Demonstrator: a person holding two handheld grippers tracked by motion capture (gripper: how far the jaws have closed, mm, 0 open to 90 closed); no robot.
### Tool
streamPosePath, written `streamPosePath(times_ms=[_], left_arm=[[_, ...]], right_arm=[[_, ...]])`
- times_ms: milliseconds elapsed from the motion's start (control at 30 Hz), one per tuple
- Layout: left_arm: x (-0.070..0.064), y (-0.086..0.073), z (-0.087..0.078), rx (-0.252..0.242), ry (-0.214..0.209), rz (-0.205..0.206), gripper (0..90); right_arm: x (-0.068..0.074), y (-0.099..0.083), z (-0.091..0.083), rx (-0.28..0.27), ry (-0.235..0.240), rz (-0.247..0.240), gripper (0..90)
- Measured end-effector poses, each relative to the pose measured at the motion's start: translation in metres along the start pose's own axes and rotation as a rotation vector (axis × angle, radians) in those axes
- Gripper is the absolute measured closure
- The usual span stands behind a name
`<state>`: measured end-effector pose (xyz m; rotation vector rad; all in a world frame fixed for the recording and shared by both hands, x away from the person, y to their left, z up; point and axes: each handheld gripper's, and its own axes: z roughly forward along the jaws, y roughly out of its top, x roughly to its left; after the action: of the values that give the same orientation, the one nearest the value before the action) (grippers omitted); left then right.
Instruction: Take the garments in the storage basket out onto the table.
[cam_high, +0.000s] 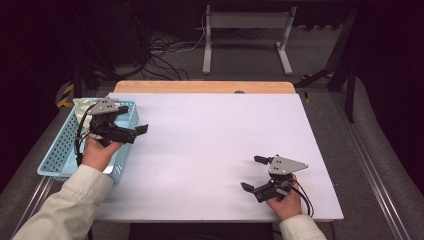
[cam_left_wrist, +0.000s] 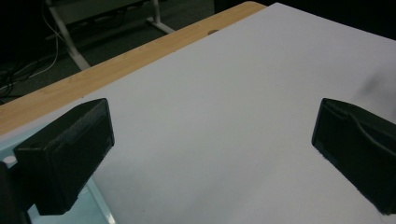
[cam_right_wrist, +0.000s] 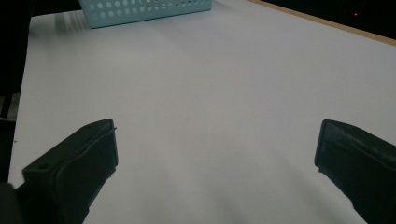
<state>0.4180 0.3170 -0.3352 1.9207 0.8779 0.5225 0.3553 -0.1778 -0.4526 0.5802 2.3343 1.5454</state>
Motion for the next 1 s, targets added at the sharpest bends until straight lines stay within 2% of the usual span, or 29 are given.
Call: streamPosePath(times_ms=[133, 233, 300, 467, 600, 767, 1000], left_arm=[[0.007, 0.001, 0.002, 0.001, 0.016, 0.008, 0.2], [0.012, 0.002, 0.003, 0.0, 0.044, 0.035, 0.1], [0.015, 0.002, 0.004, 0.004, 0.059, 0.039, 0.1], [0.031, -0.002, 0.005, 0.017, 0.067, -0.019, 0.1], [0.042, -0.004, 0.004, 0.008, 0.09, -0.063, 0.2], [0.053, -0.004, 0.002, 0.025, 0.144, -0.06, 0.5], [0.067, -0.003, -0.001, 0.038, 0.176, -0.084, 0.4]], right_arm=[[0.0, 0.0, 0.0, 0.0, -0.001, -0.001, 0.1], [0.0, 0.0, 0.001, 0.003, 0.0, -0.002, 0.1], [0.0, 0.0, 0.001, 0.002, 0.001, -0.003, 0.1], [0.0, 0.0, 0.001, 0.004, 0.002, -0.004, 0.1], [0.0, 0.0, 0.001, 0.005, 0.003, -0.005, 0.1], [0.0, 0.0, 0.001, 0.004, 0.002, -0.006, 0.0], [0.0, 0.0, 0.001, 0.008, 0.006, -0.007, 0.0]])
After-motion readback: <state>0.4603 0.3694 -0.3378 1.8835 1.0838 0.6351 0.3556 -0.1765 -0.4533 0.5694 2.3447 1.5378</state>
